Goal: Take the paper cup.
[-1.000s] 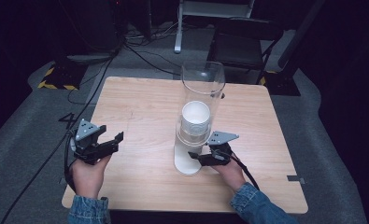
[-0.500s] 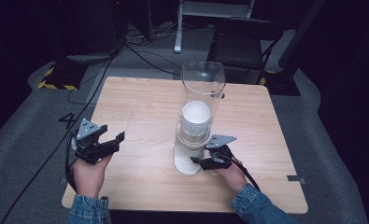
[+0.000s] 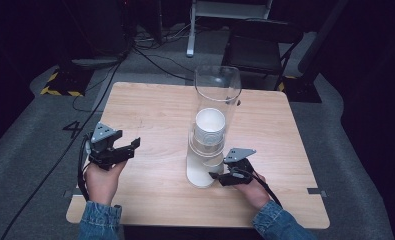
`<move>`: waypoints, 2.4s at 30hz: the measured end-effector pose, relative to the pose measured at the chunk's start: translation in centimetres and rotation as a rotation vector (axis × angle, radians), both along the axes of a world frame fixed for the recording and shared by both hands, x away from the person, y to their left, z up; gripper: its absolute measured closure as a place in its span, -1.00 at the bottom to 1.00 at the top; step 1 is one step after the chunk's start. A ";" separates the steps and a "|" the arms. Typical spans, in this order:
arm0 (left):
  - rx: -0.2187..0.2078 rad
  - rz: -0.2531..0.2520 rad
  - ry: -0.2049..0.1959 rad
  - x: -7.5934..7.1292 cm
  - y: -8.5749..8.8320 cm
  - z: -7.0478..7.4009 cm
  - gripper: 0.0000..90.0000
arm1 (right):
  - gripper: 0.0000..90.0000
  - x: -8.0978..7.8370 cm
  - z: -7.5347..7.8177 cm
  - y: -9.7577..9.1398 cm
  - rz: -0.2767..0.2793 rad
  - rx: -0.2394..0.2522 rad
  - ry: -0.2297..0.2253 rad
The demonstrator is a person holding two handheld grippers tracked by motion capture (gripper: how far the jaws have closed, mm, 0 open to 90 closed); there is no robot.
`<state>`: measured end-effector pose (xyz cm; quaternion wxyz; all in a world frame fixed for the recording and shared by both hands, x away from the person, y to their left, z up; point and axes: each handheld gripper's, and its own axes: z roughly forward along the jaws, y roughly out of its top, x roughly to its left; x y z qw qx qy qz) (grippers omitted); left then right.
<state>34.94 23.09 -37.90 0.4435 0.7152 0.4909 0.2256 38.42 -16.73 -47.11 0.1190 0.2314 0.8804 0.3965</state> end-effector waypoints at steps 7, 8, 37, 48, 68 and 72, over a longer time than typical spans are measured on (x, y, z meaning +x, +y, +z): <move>-0.003 -0.014 0.002 0.7 -0.5 0.0 -0.32 | -0.21 -0.3 0.2 -1.0 -0.028 -0.018 -0.002; -0.002 -0.015 0.002 0.8 -0.6 0.0 -0.32 | -0.21 -0.3 0.3 -1.1 -0.033 -0.019 -0.001; 0.021 -0.004 0.015 0.5 -0.8 -0.4 -0.32 | -0.23 2.7 2.4 -8.5 -0.410 0.140 -0.093; 0.037 0.020 0.019 -1.3 0.1 -0.9 -0.32 | -0.23 5.6 0.4 -8.7 -0.490 0.169 -0.102; 0.045 0.019 0.026 -2.0 0.4 -1.2 -0.35 | -0.24 7.4 -2.3 -7.6 -0.412 0.143 -0.045; 0.041 0.021 0.029 -2.0 0.4 -1.3 -0.35 | -0.24 7.5 -2.5 -7.5 -0.405 0.133 -0.034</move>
